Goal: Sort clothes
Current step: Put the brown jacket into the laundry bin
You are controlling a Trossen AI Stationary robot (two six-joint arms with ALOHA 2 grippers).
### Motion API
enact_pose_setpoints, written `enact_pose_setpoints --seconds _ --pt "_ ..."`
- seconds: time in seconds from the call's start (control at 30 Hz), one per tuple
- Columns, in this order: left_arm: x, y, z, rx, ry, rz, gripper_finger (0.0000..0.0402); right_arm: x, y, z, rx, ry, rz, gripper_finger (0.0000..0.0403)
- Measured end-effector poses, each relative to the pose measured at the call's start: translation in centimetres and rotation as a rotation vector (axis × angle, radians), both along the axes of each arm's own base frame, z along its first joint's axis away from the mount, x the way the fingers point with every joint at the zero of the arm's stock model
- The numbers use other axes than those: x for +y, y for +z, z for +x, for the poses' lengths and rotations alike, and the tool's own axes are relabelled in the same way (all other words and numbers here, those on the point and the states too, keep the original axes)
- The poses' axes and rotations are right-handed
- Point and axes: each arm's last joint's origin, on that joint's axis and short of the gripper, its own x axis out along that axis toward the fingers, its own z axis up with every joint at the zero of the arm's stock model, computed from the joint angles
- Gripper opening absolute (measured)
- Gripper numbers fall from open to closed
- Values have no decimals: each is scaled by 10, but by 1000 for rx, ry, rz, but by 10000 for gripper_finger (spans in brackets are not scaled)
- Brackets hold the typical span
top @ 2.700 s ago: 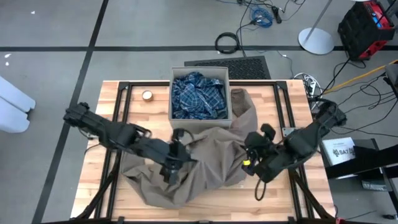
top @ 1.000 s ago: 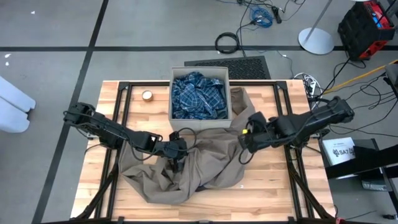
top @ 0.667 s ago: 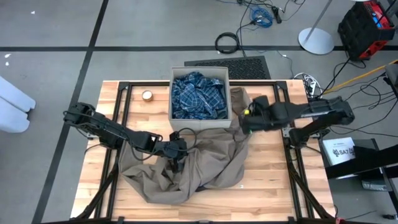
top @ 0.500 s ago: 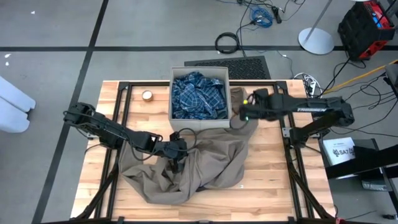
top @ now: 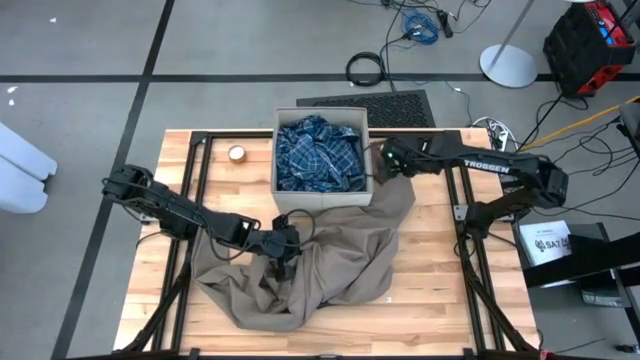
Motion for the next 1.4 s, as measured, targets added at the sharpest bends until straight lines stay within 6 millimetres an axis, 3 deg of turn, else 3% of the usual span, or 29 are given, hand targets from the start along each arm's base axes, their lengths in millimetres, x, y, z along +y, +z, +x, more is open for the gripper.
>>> enact_pose_setpoints --seconds 0.13,0.23,0.33,0.47,0.53,0.73,0.9,1.17,1.4 --pt "-1 0 0 0 -4 0 6 -2 -36 -13 50 -37 52 266" --pt "-1 0 0 0 -4 0 6 1 -61 -19 40 -41 84 240" --pt "-1 0 0 0 -4 0 6 4 -79 -22 17 -25 93 172" --pt "-1 0 0 2 -3 0 6 9 -90 -21 -9 44 81 33" --pt "-1 0 0 2 -3 0 6 11 -90 -20 -10 54 77 15" --pt "-1 0 0 2 -3 -1 6 18 -78 -24 -29 55 25 2" --pt "-3 0 -1 2 -10 -1 6 32 -54 -40 -92 39 -19 0" --pt "-10 0 -3 2 -35 -1 6 79 -18 -73 -300 81 -24 0" --pt "-10 0 -3 3 -37 -4 6 115 8 -87 -599 202 -90 0"
